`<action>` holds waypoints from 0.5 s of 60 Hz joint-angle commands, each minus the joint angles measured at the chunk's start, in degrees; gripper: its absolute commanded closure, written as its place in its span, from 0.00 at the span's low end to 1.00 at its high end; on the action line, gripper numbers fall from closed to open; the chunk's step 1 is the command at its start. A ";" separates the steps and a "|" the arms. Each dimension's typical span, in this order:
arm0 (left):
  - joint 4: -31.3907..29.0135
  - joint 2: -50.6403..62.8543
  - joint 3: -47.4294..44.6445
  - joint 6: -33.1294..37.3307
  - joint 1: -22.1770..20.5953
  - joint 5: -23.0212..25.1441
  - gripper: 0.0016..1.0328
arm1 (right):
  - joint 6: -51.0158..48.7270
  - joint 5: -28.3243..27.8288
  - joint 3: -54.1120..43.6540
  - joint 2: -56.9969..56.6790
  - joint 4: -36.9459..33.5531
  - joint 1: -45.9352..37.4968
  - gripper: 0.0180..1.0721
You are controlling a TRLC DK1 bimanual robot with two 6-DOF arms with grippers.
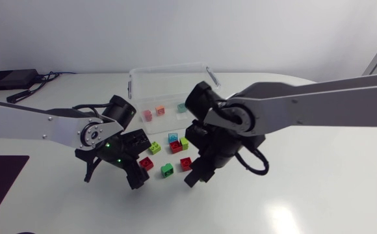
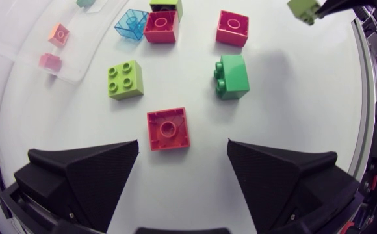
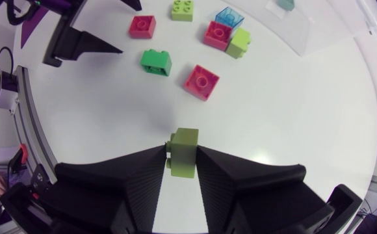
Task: Place the duplo bricks in the container
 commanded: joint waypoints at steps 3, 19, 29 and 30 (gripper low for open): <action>1.15 3.04 2.66 0.96 0.43 0.44 0.08 | 0.87 0.43 2.50 -4.78 -3.01 -1.79 0.66; 1.51 6.65 4.33 0.96 -0.19 0.52 0.32 | 1.05 0.43 11.64 -8.73 -5.21 -5.39 0.66; 1.15 7.09 4.07 0.96 -0.19 1.40 0.69 | 2.10 1.30 17.01 -6.89 -3.01 -6.09 0.66; 1.15 7.00 3.89 0.96 -0.27 1.40 0.69 | 2.10 1.39 17.36 -6.62 -2.84 -6.18 0.66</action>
